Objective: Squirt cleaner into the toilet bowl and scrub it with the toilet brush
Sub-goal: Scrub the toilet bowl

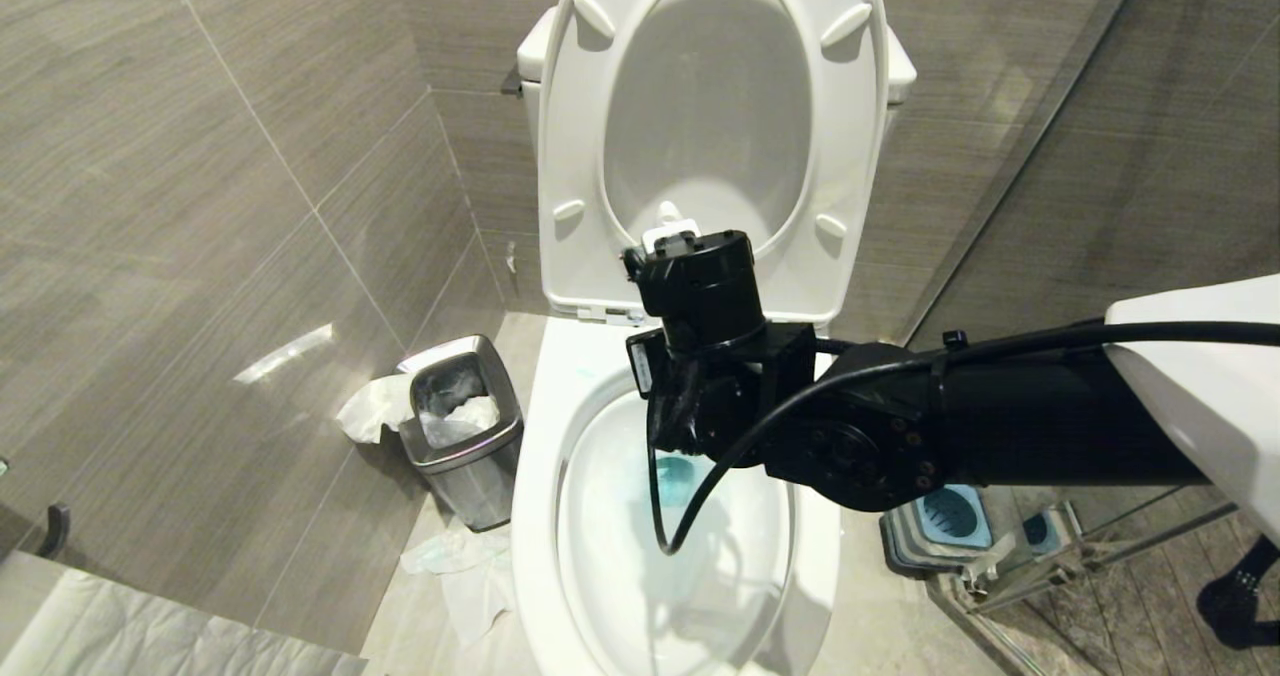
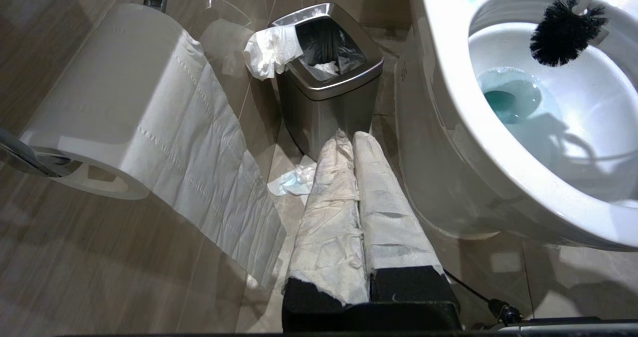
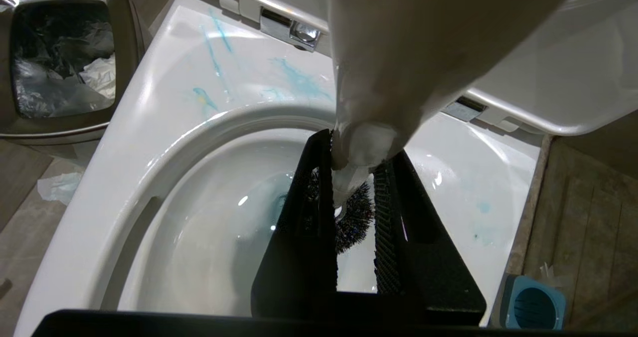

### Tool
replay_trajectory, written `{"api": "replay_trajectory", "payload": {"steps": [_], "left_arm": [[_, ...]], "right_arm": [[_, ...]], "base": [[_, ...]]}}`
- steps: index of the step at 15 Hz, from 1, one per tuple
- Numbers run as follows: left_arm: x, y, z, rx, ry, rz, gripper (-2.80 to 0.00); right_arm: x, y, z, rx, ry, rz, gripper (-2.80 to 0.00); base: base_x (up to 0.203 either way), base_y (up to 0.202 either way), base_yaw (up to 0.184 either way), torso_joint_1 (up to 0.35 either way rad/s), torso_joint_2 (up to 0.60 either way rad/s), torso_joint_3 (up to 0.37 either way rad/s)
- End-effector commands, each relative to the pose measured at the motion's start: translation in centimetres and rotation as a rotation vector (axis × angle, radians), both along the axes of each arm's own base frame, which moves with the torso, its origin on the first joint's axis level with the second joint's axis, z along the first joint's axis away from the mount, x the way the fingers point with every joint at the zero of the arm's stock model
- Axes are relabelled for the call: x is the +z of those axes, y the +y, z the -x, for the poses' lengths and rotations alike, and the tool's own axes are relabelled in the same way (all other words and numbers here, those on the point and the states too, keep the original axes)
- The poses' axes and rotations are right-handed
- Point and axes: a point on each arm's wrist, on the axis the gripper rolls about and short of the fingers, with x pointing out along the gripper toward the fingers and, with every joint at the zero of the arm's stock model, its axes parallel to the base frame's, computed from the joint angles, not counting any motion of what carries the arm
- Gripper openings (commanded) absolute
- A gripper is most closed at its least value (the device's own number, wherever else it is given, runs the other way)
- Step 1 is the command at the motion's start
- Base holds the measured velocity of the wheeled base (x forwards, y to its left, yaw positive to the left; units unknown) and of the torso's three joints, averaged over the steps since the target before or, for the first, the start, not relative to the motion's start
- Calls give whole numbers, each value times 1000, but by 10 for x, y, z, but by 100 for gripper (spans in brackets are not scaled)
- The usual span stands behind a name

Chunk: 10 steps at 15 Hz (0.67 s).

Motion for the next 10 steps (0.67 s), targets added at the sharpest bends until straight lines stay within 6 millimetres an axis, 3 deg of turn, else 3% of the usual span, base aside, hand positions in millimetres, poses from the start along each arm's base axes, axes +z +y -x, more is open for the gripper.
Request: {"api": "replay_trajectory", "payload": {"steps": [1, 10], "left_arm": [[0, 0, 0, 0, 3, 0, -280], [0, 0, 0, 0, 3, 0, -280]], "right_arm": [[-7, 4, -2, 16, 12, 4, -280], [-49, 21, -21, 3, 78, -48, -280]], "base": [[0, 0, 0, 0, 0, 0], [0, 0, 0, 0, 0, 0]]}}
